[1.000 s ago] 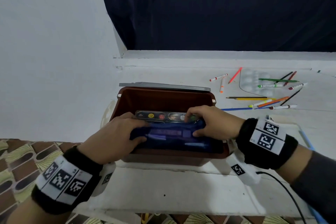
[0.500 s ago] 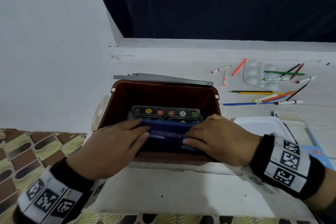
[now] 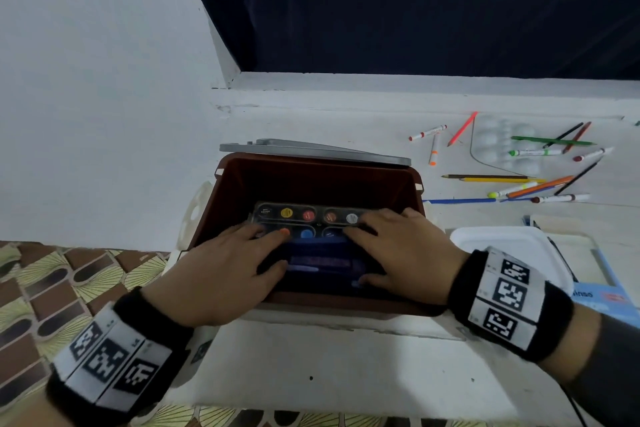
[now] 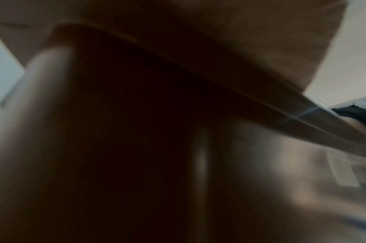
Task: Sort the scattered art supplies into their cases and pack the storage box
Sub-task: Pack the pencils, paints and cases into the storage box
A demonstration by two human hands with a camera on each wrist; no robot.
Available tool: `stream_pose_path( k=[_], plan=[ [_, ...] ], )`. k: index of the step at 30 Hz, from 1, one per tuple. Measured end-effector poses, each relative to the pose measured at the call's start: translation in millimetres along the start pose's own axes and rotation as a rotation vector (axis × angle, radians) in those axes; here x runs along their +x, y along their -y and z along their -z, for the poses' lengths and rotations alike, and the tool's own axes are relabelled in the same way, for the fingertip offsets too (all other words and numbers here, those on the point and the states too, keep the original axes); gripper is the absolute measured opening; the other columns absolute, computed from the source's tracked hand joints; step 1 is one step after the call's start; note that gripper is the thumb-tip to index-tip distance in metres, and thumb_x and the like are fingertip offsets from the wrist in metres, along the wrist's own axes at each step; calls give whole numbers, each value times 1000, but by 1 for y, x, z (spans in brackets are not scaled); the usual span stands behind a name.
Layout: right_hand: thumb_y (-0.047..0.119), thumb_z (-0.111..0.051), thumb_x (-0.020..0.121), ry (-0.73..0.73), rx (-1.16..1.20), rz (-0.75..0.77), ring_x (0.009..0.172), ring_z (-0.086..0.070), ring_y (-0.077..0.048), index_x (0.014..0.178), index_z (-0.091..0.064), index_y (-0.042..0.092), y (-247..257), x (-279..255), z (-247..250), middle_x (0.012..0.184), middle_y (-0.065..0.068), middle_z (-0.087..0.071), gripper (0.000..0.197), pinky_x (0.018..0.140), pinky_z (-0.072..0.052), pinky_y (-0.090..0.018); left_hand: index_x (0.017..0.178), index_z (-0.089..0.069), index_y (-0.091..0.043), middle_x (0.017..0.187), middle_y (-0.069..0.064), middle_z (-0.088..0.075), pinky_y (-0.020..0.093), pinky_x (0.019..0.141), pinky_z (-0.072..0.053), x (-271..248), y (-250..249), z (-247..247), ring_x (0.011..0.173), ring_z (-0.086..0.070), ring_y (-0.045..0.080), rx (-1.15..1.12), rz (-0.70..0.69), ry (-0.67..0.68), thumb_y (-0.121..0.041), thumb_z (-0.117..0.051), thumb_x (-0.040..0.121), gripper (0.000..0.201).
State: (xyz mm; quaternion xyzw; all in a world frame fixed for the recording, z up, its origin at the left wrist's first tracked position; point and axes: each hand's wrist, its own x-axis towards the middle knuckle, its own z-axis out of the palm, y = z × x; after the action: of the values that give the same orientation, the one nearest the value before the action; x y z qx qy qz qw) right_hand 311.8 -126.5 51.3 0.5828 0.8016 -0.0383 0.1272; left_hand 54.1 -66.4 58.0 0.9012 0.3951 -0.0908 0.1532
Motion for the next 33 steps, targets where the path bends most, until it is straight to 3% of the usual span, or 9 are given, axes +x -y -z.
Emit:
stream_pose_path(
  k=[3, 7, 13, 16, 19, 21, 26, 29, 33],
  plan=[
    [61, -60, 84, 29, 26, -10, 123, -49, -21, 136, -44, 26, 0, 4, 4, 133, 3, -52, 64, 92, -39, -37, 140, -40, -38, 136, -10, -47, 26, 102, -41, 7, -4, 5, 120, -50, 12, -108, 32, -29, -52, -43, 98, 44],
    [40, -65, 88, -20, 252, 19, 111, -55, -19, 112, -62, 27, -3, 0, 12, 117, 5, -57, 28, 81, -38, -29, 123, -56, -30, 109, -10, -48, 19, 85, -39, 12, -6, 8, 98, -51, 9, -143, 10, -140, -36, -65, 92, 33],
    [8, -67, 74, -493, 446, -5, 80, -56, -18, 89, -62, 22, -9, -9, 16, 98, 7, -51, 22, 66, -49, -34, 104, -73, -37, 92, -16, -54, 25, 73, -45, 4, 0, 23, 83, -54, 3, -199, -84, -552, -28, -72, 87, 20],
    [10, -64, 71, -487, 399, 42, 89, -62, -20, 92, -70, 23, -11, -9, 17, 110, 5, -57, 25, 70, -55, -36, 108, -74, -35, 98, -18, -59, 22, 76, -45, 1, -2, 21, 87, -57, 4, -127, -85, -534, -32, -72, 87, 21],
    [37, -66, 87, -178, 281, 119, 113, -57, -15, 100, -74, 30, -11, -13, 7, 130, 9, -55, 17, 93, -49, -34, 112, -70, -40, 111, -23, -59, 22, 91, -48, 0, 0, 2, 101, -57, -3, -133, -76, -300, -56, -49, 94, 32],
    [48, -59, 92, -111, 299, 153, 112, -56, -10, 99, -75, 30, -13, -16, 5, 127, 13, -59, 25, 96, -47, -33, 116, -65, -41, 111, -25, -58, 21, 94, -47, -2, 1, -5, 102, -56, -5, -207, -53, -232, -63, -32, 93, 46],
    [38, -67, 87, -59, 257, 66, 118, -54, -13, 126, -62, 29, -18, -10, 8, 130, 13, -58, 41, 101, -43, -33, 133, -57, -35, 122, -23, -49, 14, 97, -41, -2, 2, -8, 111, -53, -1, -193, -19, -304, -52, -37, 100, 43],
    [38, -62, 90, -10, 151, 46, 122, -52, -15, 134, -55, 31, -13, -9, 6, 137, 11, -54, 44, 104, -39, -34, 141, -51, -33, 143, -17, -42, 16, 109, -31, -1, 3, -9, 129, -46, 5, -95, -30, -222, -60, -14, 91, 69],
    [37, -62, 89, -51, 144, 3, 119, -55, -19, 136, -47, 31, -10, -3, 10, 137, 8, -54, 50, 97, -43, -32, 153, -29, -38, 162, -10, -15, 20, 115, -13, 1, 1, -8, 150, -16, 13, -127, 43, -200, -59, -24, 96, 60]
  ],
)
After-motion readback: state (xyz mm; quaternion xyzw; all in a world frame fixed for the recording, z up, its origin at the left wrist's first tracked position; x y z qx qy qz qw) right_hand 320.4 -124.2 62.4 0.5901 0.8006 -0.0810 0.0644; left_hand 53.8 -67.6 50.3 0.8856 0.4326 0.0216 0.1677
